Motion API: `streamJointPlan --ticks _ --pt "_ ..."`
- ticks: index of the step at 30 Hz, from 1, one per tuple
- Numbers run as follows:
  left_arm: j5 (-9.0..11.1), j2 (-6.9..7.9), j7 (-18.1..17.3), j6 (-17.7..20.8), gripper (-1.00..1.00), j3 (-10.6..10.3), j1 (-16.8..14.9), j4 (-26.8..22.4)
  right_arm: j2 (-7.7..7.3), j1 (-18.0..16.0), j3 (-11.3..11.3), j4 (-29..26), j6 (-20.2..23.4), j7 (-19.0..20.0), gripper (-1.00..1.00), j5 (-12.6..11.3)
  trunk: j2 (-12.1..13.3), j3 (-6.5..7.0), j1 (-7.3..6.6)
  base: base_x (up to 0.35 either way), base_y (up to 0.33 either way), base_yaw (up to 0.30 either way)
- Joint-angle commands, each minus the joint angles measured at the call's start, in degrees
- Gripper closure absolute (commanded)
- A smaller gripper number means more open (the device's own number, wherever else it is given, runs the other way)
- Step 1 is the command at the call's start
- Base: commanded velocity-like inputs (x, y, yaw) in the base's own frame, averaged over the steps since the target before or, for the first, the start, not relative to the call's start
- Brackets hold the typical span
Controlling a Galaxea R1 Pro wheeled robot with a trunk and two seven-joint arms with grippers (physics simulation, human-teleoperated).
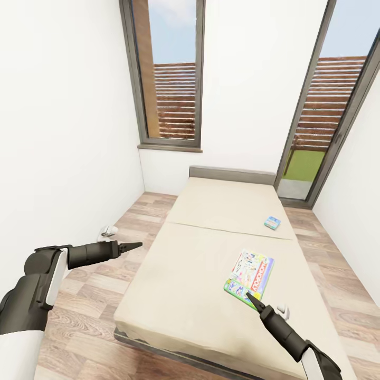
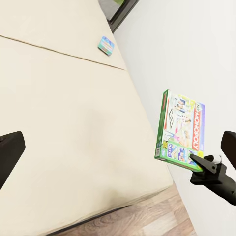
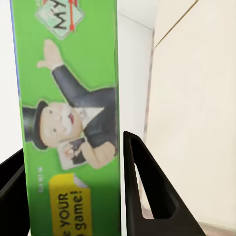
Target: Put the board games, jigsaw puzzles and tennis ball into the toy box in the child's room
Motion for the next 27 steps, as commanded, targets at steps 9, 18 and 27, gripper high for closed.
streamJointPlan --ticks 9,18,27 --pt "0.26 0.01 0.02 0.4 -1.0 0.02 -0.04 0.0 0.27 -0.06 -0.22 0.06 0.41 0.08 1.0 -0.23 3.56 1.54 -1.97 0.0 0.0 0.0" --pt "0.31 0.01 0.0 0.4 -1.0 0.02 -0.04 0.0 0.42 -0.06 -0.21 0.07 0.39 -1.39 1.0 -0.25 7.17 3.16 -3.95 0.0 0.0 0.0" --pt "0.35 0.01 -0.07 0.4 -1.0 0.02 -0.04 0.0 0.83 -0.06 -0.29 0.07 0.37 -1.52 1.0 -0.28 10.78 4.77 -5.92 0.0 0.0 0.0"
